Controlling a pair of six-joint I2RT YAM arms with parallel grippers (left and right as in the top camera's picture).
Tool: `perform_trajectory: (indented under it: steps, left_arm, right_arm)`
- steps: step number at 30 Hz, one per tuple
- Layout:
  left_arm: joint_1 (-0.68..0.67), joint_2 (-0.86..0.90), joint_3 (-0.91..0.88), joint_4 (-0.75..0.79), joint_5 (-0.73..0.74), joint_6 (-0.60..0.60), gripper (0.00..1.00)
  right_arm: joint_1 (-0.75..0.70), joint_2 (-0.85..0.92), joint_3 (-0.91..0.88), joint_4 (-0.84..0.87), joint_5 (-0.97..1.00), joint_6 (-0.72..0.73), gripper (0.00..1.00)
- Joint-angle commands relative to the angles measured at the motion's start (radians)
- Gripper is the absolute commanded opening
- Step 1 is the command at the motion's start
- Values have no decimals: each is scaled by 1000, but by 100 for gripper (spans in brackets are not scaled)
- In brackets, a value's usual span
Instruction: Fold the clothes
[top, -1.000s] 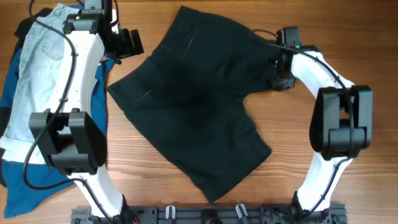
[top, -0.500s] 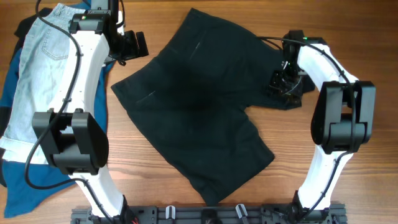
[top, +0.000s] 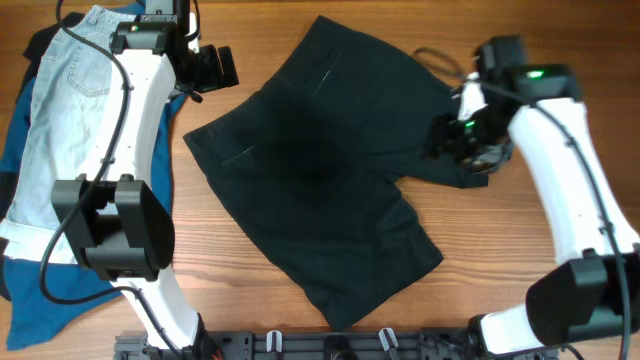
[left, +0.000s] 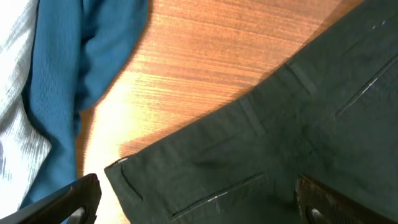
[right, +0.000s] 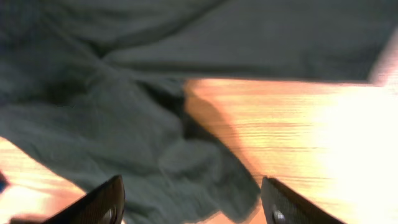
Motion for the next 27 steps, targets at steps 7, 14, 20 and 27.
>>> perform_trajectory:
  steps: [7,14,20,27]
  left_arm:
    - [-7,71,19,181,214,356,96]
    - [-86,180,19,113,156,483,93]
    - [-57,201,16,-127,39,357,84]
    - [-44,201,-73,-235,38,317,83]
  right_arm:
    - [89,8,-129,194,-14,121,71]
    - [75,8,-129,183,-14,99,72]
    - [75,11,-130,195,-22,100,73]
    - [163,26,-169,256,-111,117,65]
